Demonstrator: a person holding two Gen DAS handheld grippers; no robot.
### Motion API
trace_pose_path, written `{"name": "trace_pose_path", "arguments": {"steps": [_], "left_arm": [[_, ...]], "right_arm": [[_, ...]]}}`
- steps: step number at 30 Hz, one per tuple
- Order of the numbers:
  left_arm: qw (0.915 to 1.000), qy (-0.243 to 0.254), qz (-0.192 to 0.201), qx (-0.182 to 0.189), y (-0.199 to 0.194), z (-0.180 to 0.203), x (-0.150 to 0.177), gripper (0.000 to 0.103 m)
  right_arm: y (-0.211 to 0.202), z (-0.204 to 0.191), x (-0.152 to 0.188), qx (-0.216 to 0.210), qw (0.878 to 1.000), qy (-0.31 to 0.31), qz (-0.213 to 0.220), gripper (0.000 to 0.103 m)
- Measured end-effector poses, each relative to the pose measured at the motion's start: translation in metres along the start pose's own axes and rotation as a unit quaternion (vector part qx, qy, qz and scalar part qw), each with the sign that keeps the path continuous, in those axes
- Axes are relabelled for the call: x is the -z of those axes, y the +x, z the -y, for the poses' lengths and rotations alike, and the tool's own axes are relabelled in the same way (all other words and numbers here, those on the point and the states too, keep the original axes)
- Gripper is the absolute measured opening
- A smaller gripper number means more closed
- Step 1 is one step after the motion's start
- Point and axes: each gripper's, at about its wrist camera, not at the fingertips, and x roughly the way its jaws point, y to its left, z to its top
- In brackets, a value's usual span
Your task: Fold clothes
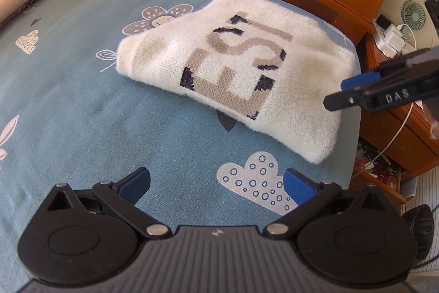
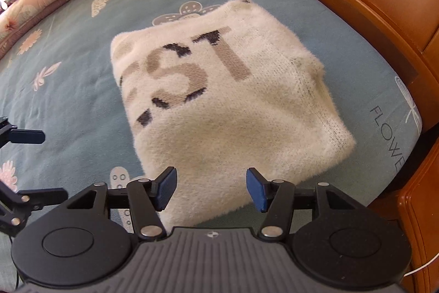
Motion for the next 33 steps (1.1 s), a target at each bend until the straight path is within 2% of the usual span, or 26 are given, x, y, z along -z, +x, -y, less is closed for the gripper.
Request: {"name": "trace_pose_path", "arguments": {"steps": [4, 7, 9, 12, 14, 16, 17, 19, 22, 24, 26, 29, 33], "left_arm": [[0.9981, -0.036, 0.033, -0.038, 0.0, 0.002, 0.002, 0.102], [0.995, -0.078, 0.042, -0.047, 0.002, 0.0, 0.004, 0.102], [0.993, -0.1, 0.041, -0.049, 0.004, 0.0, 0.005, 0.102], [0.9919, -0.103, 0.036, -0.064, 0.004, 0.008, 0.005, 0.102], [0.9914, -0.089, 0.036, -0.088, 0.004, 0.016, 0.003, 0.102], [0.9899, -0.076, 0.043, -0.112, 0.003, 0.024, 0.001, 0.102], [0.989, -0.073, 0.046, -0.12, 0.003, 0.028, 0.0, 0.102], [0.9869, -0.08, 0.046, -0.132, 0.005, 0.032, -0.003, 0.102], [0.9805, -0.107, 0.066, -0.151, 0.002, 0.037, -0.005, 0.102], [0.9742, -0.136, 0.087, -0.157, -0.003, 0.037, -0.005, 0.102], [0.9725, -0.158, 0.081, -0.151, -0.003, 0.037, -0.007, 0.102], [0.9713, -0.162, 0.072, -0.159, -0.007, 0.04, -0.011, 0.102], [0.9647, -0.16, 0.072, -0.196, -0.016, 0.046, -0.013, 0.102]], "right_arm": [[0.025, -0.009, 0.012, -0.01, 1.0, -0.017, -0.022, 0.064], [0.041, -0.008, 0.017, -0.02, 0.999, -0.024, -0.038, 0.068], [0.034, -0.001, 0.013, -0.033, 0.999, -0.018, -0.031, 0.068], [0.015, 0.016, 0.002, -0.04, 0.999, -0.009, -0.003, 0.067], [0.003, 0.032, -0.01, -0.015, 0.999, -0.017, 0.036, 0.067], [0.004, 0.048, -0.022, 0.008, 0.998, -0.025, 0.051, 0.07], [0.008, 0.054, -0.026, 0.02, 0.998, -0.031, 0.054, 0.07], [0.026, 0.071, -0.03, 0.025, 0.999, -0.032, 0.023, 0.079], [0.03, 0.082, -0.029, 0.007, 1.0, -0.007, 0.015, 0.081], [0.025, 0.078, -0.027, 0.0, 1.0, -0.015, 0.017, 0.082], [0.02, 0.072, -0.024, -0.008, 1.0, -0.023, 0.017, 0.082], [0.013, 0.064, -0.021, -0.018, 0.999, -0.034, 0.01, 0.083], [0.0, 0.052, -0.019, -0.025, 0.998, -0.064, 0.006, 0.083]]}}
